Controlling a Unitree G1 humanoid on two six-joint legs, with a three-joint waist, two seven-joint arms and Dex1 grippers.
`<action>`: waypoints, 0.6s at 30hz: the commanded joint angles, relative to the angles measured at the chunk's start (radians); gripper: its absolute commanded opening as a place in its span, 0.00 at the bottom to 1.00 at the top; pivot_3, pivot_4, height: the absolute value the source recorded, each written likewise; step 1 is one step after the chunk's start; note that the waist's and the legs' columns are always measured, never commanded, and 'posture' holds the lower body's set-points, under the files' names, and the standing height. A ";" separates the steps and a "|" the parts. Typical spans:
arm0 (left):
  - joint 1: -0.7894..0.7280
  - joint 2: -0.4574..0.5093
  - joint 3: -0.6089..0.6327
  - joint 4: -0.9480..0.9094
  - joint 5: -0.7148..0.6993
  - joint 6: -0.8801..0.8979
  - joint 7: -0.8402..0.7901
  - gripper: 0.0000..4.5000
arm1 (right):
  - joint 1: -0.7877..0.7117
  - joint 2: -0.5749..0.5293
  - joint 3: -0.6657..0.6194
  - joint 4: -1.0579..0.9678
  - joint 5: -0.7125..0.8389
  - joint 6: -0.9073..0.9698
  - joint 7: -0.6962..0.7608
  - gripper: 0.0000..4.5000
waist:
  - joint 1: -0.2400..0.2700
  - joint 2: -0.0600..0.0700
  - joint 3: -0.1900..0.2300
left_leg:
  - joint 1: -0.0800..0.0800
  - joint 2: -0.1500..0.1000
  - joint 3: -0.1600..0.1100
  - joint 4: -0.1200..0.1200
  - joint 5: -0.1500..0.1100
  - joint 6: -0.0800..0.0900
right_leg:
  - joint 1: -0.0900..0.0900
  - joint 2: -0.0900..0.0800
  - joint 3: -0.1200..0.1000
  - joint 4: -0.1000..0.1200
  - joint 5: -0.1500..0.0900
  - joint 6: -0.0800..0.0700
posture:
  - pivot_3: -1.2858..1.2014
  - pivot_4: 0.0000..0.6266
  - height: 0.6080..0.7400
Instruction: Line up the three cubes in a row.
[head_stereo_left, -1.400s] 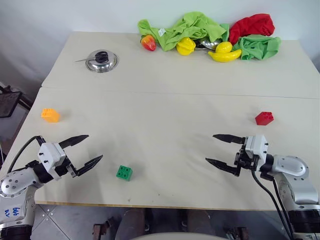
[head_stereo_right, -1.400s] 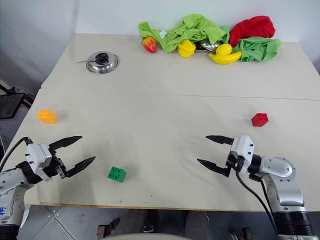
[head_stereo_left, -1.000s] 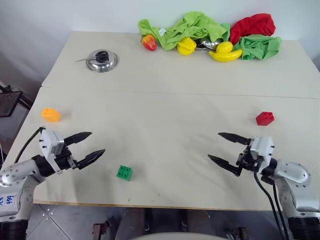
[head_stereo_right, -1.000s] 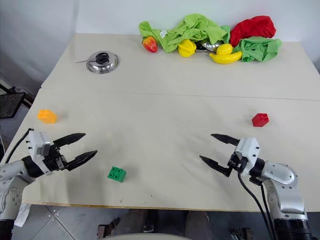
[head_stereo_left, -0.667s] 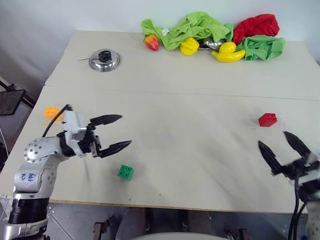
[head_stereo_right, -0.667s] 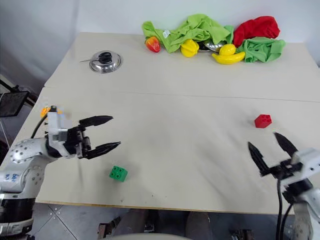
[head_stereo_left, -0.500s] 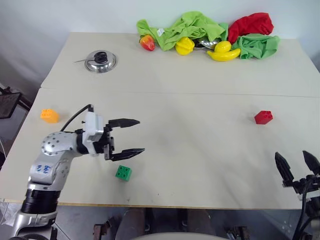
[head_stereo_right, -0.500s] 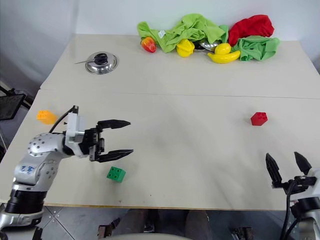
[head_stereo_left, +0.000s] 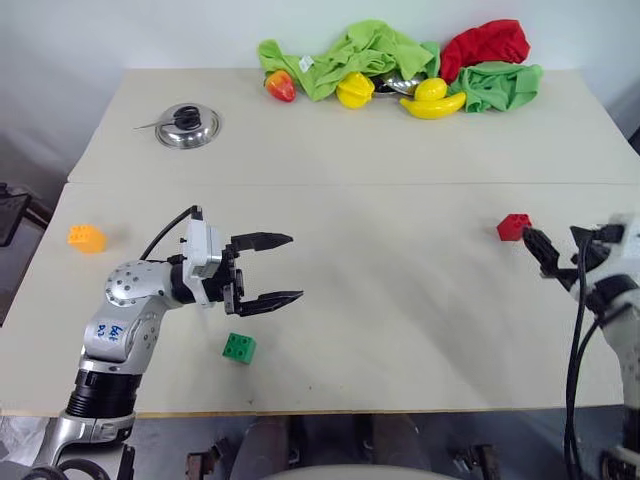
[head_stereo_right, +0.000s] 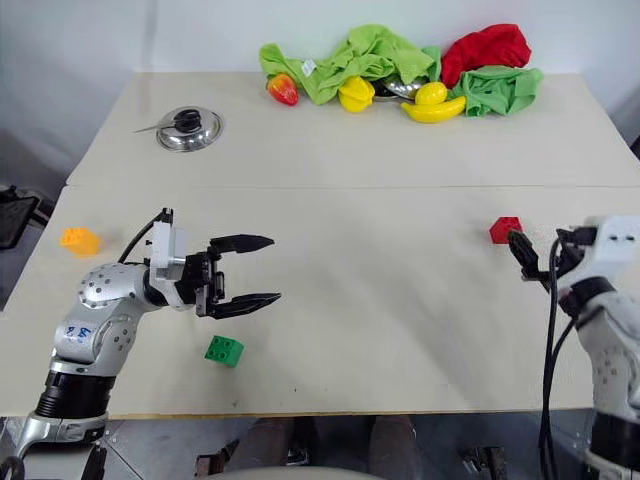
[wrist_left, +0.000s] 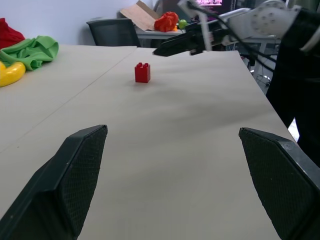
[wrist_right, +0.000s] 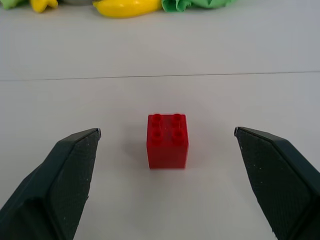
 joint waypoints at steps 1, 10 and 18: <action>0.012 -0.010 -0.001 -0.041 0.009 -0.015 0.017 1.00 | -0.078 -0.019 0.054 0.083 -0.062 0.014 -0.005 1.00 | 0.005 0.000 0.000 | 0.000 0.000 0.000 0.000 0.000 0.000 | 0.000 0.000 0.000 0.000 0.000 0.000 | 0.52 0.24 1.00; 0.056 -0.005 0.023 -0.070 0.019 -0.030 0.058 1.00 | -0.177 0.000 0.102 0.267 -0.141 -0.059 0.044 0.71 | 0.005 0.000 0.000 | -0.002 -0.001 0.001 0.000 -0.001 0.001 | -0.001 0.000 0.000 -0.001 0.000 0.000 | 0.52 0.24 1.00; 0.108 0.013 0.054 -0.109 0.020 -0.035 0.088 1.00 | -0.136 -0.130 0.222 0.216 -0.158 -0.187 0.471 0.33 | 0.003 0.000 0.000 | -0.001 0.000 0.002 0.000 -0.001 0.001 | -0.002 0.000 0.001 -0.001 0.000 0.001 | 0.52 0.24 1.00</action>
